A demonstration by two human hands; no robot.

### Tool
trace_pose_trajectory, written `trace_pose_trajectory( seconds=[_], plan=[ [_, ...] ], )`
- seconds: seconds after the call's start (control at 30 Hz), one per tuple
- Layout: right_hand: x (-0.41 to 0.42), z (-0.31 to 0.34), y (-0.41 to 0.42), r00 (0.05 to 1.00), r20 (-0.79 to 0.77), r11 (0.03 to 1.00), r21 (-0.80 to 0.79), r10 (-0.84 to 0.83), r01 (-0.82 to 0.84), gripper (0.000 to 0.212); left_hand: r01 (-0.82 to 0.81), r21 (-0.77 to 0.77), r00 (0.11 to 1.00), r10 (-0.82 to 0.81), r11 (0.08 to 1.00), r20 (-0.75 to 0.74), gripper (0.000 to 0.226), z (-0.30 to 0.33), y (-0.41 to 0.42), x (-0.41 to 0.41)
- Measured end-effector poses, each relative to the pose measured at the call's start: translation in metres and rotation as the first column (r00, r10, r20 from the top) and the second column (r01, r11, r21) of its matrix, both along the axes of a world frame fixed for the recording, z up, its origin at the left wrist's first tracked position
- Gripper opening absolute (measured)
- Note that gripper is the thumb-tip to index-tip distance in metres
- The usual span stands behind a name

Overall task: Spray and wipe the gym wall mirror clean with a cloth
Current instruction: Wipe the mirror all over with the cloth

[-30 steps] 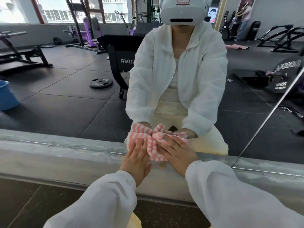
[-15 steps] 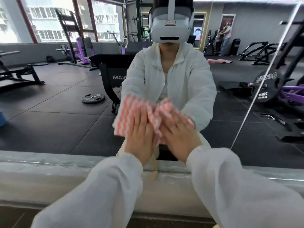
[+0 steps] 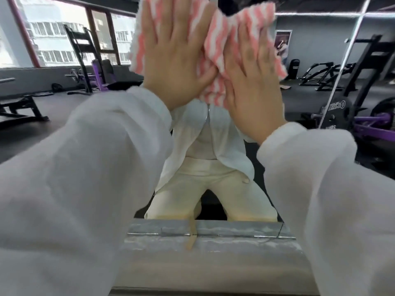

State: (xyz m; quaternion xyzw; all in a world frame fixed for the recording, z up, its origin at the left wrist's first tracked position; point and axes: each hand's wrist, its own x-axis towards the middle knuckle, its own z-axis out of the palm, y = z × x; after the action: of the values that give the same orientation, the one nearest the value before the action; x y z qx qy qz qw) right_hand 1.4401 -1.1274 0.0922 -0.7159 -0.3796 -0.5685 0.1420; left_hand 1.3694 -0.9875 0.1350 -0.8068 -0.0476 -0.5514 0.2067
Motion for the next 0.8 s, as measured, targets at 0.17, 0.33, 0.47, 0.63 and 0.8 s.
trace_pose_trajectory(
  seconds=[0.17, 0.33, 0.47, 0.63, 0.8],
  plan=[
    [0.006, -0.092, -0.006, 0.999, 0.032, 0.993, -0.113, 0.019, -0.015, 0.048, 0.106, 0.181, 0.994, -0.098, 0.978, -0.052, 0.069, -0.094, 0.011, 0.008],
    [0.003, -0.195, -0.020, 0.999, -0.025, 0.946, -0.321, -0.044, 0.034, 0.055, 0.198, 0.257, 0.955, -0.127, 0.946, -0.270, 0.068, -0.193, 0.021, -0.007],
    [-0.001, -0.260, -0.035, 0.998, -0.058, 0.847, -0.532, -0.030, -0.005, 0.077, 0.168, 0.399, 0.904, 0.020, 0.901, -0.427, 0.072, -0.264, 0.031, -0.018],
    [-0.011, -0.317, -0.049, 0.969, -0.212, 0.671, -0.738, -0.127, -0.073, 0.060, 0.256, 0.321, 0.789, -0.005, 0.912, -0.614, 0.078, -0.327, 0.022, -0.030],
    [-0.021, -0.324, -0.062, 0.931, -0.295, 0.632, -0.769, -0.215, -0.098, 0.060, 0.209, 0.235, 0.709, 0.019, 0.949, -0.705, 0.062, -0.346, -0.006, -0.038]
  ],
)
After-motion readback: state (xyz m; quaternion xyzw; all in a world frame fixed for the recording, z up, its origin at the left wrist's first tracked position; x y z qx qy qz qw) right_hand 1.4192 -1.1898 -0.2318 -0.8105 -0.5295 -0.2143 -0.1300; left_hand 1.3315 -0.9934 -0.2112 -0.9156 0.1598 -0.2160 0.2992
